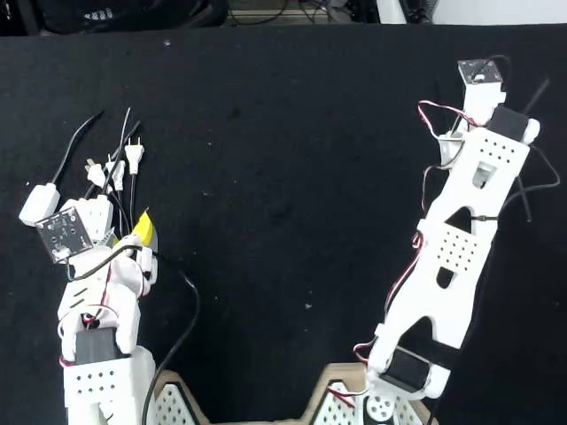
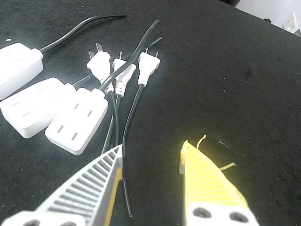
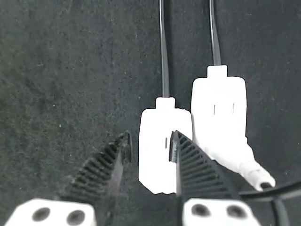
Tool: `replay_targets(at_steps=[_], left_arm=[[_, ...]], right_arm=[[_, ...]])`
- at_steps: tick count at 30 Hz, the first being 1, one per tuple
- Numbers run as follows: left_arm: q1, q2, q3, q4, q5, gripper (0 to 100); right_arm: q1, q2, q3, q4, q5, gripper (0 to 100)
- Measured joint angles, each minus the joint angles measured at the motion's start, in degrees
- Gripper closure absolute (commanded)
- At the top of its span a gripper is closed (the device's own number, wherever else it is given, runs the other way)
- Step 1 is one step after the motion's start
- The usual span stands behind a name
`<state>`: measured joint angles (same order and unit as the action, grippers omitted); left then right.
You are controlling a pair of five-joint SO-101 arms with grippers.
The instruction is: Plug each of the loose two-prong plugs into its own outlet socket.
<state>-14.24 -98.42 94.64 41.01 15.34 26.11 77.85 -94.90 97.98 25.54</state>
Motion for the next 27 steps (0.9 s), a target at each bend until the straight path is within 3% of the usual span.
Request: replay_targets(at_steps=[27], left_arm=[[0.0, 0.0, 0.0, -0.5, 0.0, 80]], right_arm=[[-3.7, -2.9, 0.2, 1.3, 0.0, 87.1]])
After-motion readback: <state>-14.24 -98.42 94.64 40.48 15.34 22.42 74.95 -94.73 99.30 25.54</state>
